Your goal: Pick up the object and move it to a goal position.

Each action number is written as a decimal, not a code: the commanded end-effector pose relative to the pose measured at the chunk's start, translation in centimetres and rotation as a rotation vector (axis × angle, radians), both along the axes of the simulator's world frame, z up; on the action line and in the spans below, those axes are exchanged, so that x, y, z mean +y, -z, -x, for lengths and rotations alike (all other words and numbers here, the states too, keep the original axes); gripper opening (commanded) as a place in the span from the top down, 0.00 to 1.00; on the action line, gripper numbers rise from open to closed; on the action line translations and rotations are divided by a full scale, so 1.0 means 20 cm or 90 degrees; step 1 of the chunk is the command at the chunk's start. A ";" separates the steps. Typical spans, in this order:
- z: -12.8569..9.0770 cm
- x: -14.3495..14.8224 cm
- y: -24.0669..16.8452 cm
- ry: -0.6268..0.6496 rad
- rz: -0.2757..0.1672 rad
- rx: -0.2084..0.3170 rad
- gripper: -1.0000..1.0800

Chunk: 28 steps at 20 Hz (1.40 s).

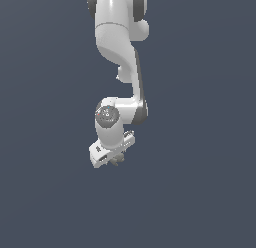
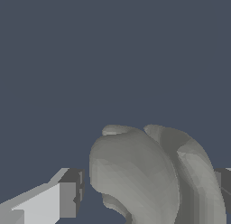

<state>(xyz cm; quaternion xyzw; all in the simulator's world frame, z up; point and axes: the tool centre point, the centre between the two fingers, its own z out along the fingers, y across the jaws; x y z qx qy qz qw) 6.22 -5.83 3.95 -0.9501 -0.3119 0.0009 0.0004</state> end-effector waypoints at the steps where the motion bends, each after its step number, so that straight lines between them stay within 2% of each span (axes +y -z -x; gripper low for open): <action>1: -0.01 0.00 0.00 0.000 0.000 -0.001 0.04; 2: -0.01 0.00 0.00 0.000 0.000 -0.001 1.00; 17: 0.01 0.00 -0.02 0.000 0.000 -0.001 1.00; 28: 0.13 0.05 -0.26 0.000 0.001 -0.001 1.00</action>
